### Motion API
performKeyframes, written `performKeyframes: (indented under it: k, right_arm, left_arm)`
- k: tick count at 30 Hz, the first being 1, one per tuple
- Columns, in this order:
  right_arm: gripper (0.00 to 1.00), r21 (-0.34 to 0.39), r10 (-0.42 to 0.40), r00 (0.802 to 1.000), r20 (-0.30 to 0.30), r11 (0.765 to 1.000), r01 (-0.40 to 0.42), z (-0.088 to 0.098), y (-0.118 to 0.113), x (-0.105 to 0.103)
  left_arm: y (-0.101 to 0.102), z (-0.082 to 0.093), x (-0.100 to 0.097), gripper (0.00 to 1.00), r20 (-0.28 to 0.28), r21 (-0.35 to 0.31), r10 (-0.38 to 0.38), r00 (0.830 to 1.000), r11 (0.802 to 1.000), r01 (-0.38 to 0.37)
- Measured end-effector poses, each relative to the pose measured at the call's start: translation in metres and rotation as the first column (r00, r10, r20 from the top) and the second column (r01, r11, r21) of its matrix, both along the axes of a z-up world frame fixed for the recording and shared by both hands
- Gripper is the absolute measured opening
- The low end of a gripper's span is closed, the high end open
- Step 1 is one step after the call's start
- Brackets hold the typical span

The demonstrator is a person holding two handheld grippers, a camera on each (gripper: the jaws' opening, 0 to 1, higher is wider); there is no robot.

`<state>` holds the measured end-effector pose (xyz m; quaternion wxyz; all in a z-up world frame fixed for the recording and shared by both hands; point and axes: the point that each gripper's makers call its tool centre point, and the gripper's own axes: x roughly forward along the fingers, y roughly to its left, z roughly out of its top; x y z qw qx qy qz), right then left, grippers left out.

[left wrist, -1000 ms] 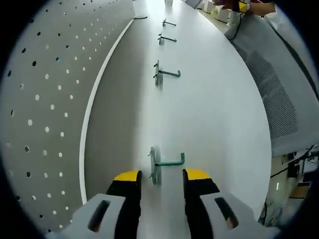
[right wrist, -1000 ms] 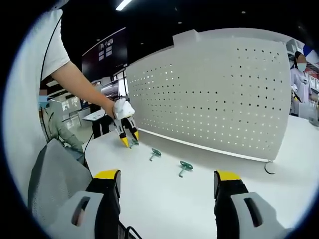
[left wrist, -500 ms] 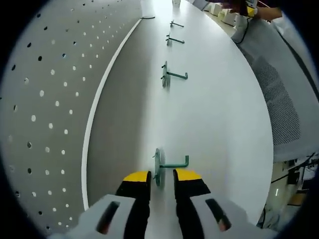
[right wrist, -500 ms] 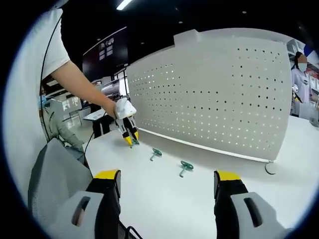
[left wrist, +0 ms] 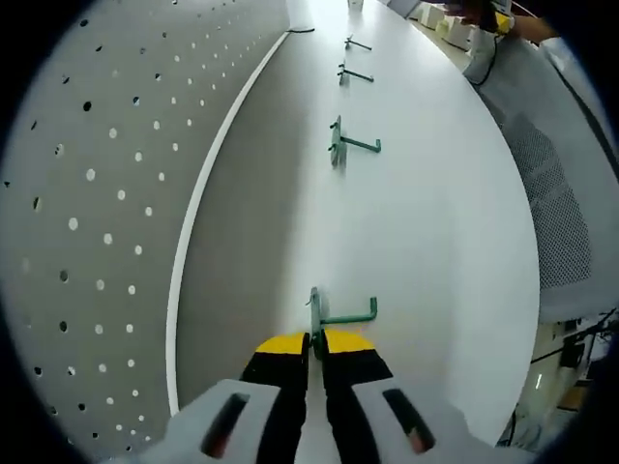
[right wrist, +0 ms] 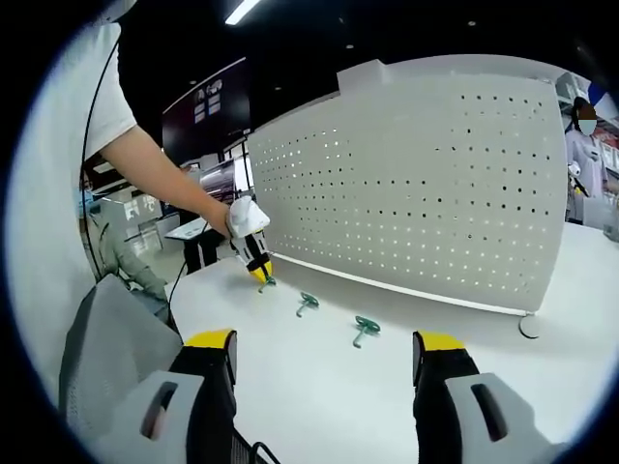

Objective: Insert the hook assembly into the mounting plate slot until the hook locks in place.

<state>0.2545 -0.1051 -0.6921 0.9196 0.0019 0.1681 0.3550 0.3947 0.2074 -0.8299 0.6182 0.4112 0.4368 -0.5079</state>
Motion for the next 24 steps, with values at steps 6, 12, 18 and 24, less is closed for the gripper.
performKeyframes:
  k: [6, 12, 18, 24]
  right_arm:
    - [0.71, 0.0, 0.005, 1.0, 0.0, 1.0, -0.005, 0.0004, 0.0015, -0.0004]
    - [0.71, 0.001, 0.003, 1.0, 0.0, 1.0, -0.003, 0.0007, 0.0011, -0.0003]
    - [0.71, 0.0, 0.002, 1.0, 0.0, 1.0, -0.002, 0.0011, 0.001, 0.0]
    - [0.7, -0.003, -0.006, 1.0, 0.003, 1.0, 0.006, 0.0014, -0.0008, 0.0003]
  left_arm:
    - [-0.0001, 0.0003, 0.0009, 0.04, 0.002, -0.005, 0.023, 1.0, 1.0, -0.023]
    - [-0.0016, 0.0009, -0.0002, 0.03, 0.003, -0.019, 0.031, 1.0, 0.999, -0.03]
    - [-0.0038, 0.0039, -0.0039, 0.03, 0.019, -0.018, 0.031, 0.999, 0.999, -0.031]
    - [-0.0059, 0.0085, -0.0061, 0.02, 0.061, -0.1, 0.084, 0.995, 0.992, -0.078]
